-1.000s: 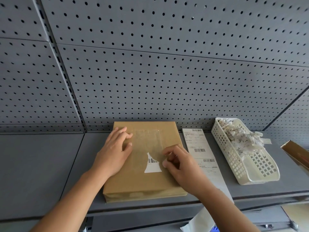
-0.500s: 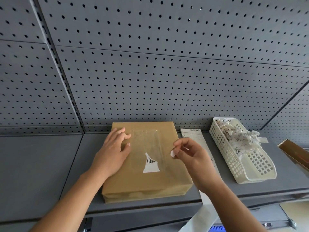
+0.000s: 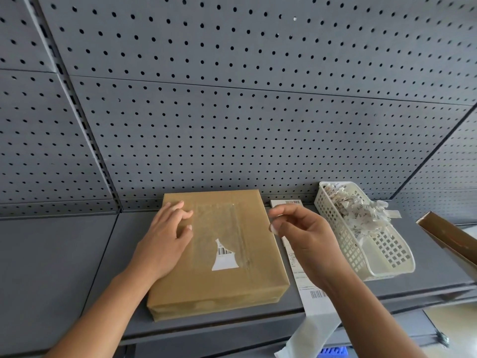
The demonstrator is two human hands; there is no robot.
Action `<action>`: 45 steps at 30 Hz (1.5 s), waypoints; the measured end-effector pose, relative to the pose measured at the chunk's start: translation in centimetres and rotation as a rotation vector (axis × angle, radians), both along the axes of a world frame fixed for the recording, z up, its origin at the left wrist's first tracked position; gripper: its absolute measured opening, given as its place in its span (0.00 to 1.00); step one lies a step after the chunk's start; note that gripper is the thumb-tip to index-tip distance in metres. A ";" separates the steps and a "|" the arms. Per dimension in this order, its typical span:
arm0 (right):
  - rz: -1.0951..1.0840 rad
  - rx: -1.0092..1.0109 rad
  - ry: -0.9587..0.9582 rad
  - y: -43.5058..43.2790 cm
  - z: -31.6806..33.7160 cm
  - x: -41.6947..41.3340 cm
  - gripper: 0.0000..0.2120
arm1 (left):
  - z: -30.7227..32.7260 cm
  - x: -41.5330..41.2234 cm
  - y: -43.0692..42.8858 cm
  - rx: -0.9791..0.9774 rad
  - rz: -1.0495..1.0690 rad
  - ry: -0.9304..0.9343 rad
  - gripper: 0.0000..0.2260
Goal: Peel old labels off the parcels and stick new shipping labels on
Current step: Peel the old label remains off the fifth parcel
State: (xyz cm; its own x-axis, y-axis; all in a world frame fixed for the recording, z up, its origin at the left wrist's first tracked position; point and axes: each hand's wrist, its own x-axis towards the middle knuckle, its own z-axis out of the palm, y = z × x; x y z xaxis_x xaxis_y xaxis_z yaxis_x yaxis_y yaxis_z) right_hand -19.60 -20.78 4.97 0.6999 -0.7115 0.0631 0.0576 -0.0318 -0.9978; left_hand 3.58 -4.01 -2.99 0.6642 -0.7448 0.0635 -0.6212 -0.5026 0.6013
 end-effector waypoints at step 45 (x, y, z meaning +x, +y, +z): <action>-0.697 -0.633 0.704 -18.4 -2.5 -12.9 0.06 | -2.5 1.8 -0.4 -0.155 -0.011 -0.072 0.16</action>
State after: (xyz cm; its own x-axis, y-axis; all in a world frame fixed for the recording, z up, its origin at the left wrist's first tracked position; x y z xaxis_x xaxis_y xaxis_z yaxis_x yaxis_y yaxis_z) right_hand -32.51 -39.18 2.50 0.1928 -0.9351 0.2973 -0.7259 -0.3398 -0.5980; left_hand 5.37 -4.43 -5.45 0.6456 -0.7297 0.2252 -0.6704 -0.4003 0.6247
